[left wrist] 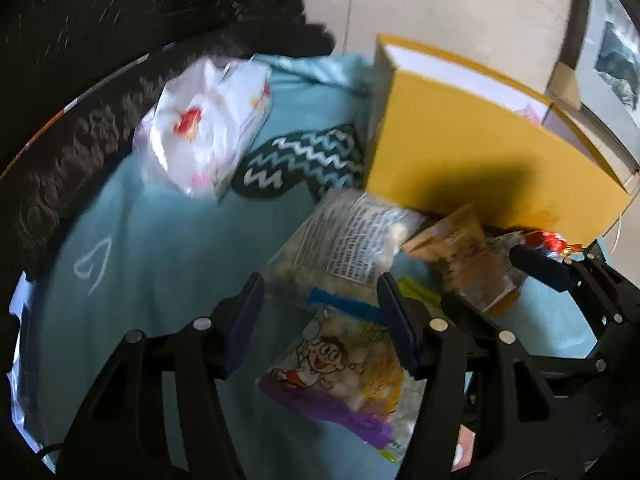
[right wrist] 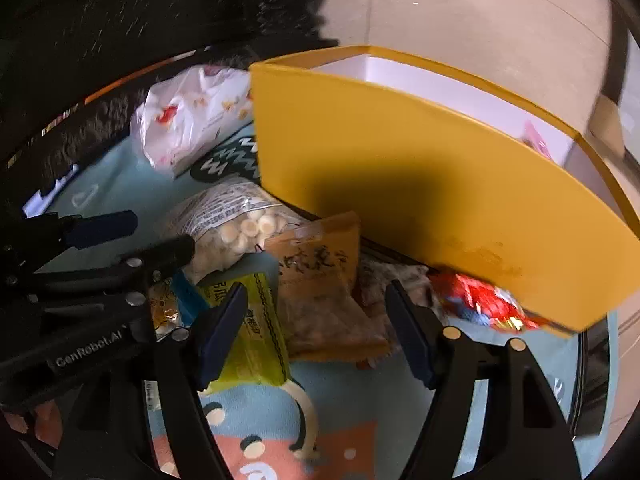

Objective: Organize snacks
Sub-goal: 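Grasp the purple-labelled snack bag with the left tool while the right tool grasps the brown peanut bag, then release the purple snack bag and peanut bag into the yellow box with both tools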

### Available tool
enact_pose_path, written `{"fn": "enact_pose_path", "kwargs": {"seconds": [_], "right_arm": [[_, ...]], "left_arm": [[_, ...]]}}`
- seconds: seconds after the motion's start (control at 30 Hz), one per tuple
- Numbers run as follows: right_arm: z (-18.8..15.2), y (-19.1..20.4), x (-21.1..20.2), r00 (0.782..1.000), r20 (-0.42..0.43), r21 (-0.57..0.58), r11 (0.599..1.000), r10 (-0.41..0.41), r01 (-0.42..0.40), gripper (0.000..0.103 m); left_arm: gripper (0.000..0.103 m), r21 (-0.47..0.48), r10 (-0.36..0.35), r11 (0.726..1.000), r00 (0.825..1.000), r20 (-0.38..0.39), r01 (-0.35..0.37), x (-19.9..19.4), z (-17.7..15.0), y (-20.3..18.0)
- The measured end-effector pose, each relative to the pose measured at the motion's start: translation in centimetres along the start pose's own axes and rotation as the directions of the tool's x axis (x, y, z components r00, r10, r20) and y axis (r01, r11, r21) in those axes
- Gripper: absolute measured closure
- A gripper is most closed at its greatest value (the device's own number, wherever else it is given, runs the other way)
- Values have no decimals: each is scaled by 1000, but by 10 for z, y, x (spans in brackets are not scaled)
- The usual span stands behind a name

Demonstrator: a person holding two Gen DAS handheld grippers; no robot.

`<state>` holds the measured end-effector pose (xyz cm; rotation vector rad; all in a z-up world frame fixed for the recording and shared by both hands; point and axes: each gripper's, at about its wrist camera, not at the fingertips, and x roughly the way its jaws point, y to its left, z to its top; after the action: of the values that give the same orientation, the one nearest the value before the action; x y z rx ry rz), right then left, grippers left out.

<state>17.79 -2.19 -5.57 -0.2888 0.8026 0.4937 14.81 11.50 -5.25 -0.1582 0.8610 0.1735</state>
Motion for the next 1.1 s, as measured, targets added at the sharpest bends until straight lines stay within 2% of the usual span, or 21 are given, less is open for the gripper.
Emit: {"fn": "enact_pose_path", "kwargs": {"seconds": [0.03, 0.13, 0.17, 0.23, 0.3, 0.37, 0.43, 0.5, 0.63, 0.77, 0.87, 0.9, 0.93, 0.97, 1.0, 1.03, 1.07, 1.1], "right_arm": [[1, 4, 3, 1000, -1, -25, 1000, 1, -1, 33], [5, 11, 15, 1000, -29, -73, 997, -6, 4, 41], [7, 11, 19, 999, -36, -75, 997, -5, 2, 46], [7, 1, 29, 997, -77, -31, 999, 15, -17, 65], [4, -6, 29, 996, -85, -7, 1000, 15, -15, 72], [-2, -12, 18, 996, -79, 17, 999, -30, 31, 73], [-13, -29, 1, 998, -61, 92, 995, -24, 30, 73], [-24, -44, -16, 999, -51, 151, 988, 15, -7, 73], [-47, -69, -48, 999, -6, 243, 970, 32, -30, 73], [-58, -82, -57, 999, 12, 306, 951, 46, -48, 73], [-57, -83, -58, 998, 17, 312, 948, 65, -68, 73], [-57, -83, -59, 997, 16, 310, 948, 70, -71, 73], [-56, -83, -59, 997, 17, 308, 948, 74, -76, 73], [-55, -81, -58, 997, 17, 306, 949, 77, -78, 73], [-56, -82, -58, 997, 17, 307, 948, 78, -79, 73], [-57, -84, -59, 997, 18, 311, 947, 79, -81, 73], [-57, -84, -58, 997, 20, 314, 946, 81, -83, 73], [-57, -85, -59, 996, 22, 316, 945, 82, -85, 73]], "left_arm": [[41, -6, 10, 1000, 1000, -7, -10, 1, -1, 2], [27, -37, 11, 999, 999, -31, -12, 2, -2, 7], [27, -39, 16, 999, 999, -29, -17, 2, -2, 7], [25, -58, 25, 998, 999, -32, -27, 2, -1, 12], [23, -83, 2, 997, 999, -39, -6, 2, -1, 14], [17, -88, -10, 996, 999, -37, 7, 0, -2, 14], [11, -63, -18, 998, 999, -47, 15, -1, -3, 8], [11, -21, -45, 999, 997, -58, 44, -2, -5, -2], [11, 78, -16, 997, 997, -77, 22, 2, -11, -21], [11, 87, -6, 996, 995, -95, 14, 8, -13, -23], [11, 94, -7, 995, 996, -92, 16, 11, -15, -24], [12, 95, -14, 995, 996, -88, 22, 11, -15, -24], [23, 96, -32, 995, 996, -86, 40, 11, -15, -24], [43, 94, -74, 992, 993, -91, 83, 10, -16, -24], [52, 88, -119, 988, 988, -98, 128, 9, -17, -25], [68, 94, -123, 987, 988, -94, 132, 8, -17, -26], [79, 109, -103, 988, 991, -83, 112, 7, -18, -28], [81, 110, -96, 988, 992, -77, 104, 6, -18, -27]]}}
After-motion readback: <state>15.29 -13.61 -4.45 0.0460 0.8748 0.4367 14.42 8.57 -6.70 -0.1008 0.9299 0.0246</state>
